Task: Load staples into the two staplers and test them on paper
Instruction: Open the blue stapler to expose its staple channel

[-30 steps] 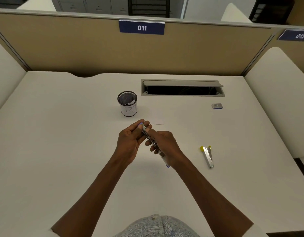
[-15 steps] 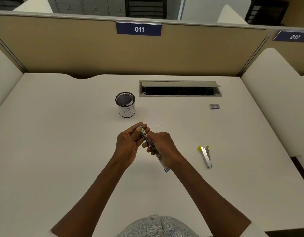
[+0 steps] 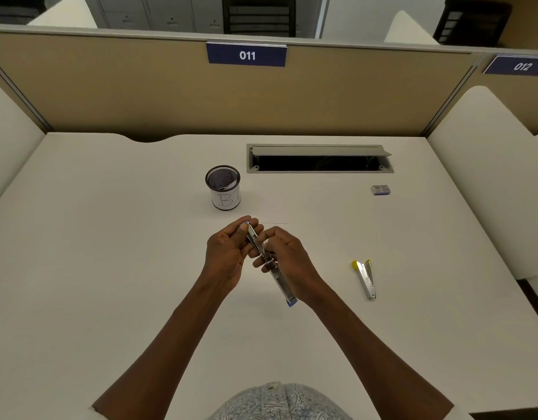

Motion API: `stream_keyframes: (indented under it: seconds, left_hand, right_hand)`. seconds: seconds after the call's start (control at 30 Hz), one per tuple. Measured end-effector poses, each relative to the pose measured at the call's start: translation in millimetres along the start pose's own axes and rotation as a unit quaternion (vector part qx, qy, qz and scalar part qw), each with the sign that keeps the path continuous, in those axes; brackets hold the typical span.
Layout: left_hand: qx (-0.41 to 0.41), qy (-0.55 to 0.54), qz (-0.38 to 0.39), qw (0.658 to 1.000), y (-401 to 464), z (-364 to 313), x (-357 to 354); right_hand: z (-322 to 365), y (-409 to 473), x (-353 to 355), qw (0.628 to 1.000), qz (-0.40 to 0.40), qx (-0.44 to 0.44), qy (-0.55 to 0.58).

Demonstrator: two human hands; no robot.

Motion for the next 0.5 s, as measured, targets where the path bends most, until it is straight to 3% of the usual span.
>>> stream_keyframes:
  seconds: [0.2, 0.33, 0.5]
  left_hand:
    - [-0.014, 0.011, -0.004, 1.000, 5, -12, 2]
    - [-0.022, 0.023, 0.013, 0.999, 3, -15, 0]
    - [-0.035, 0.069, 0.043, 0.996, -1, -15, -4]
  right_hand:
    - [-18, 4, 1, 0.997, 0.017, -0.067, 0.026]
    - [-19, -3, 2, 1.000, 0.015, 0.011, 0.019]
    - [-25, -5, 9, 0.997, 0.017, -0.010, 0.076]
Point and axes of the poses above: each hand's wrist, its own y-axis towards the middle knuckle, its own x-axis out of the back of the hand, z = x × y, the point moved 5 cm from there along y, towards the middle knuckle, and after that the axes turned 7 degrees about z, right-handed, at the moved point
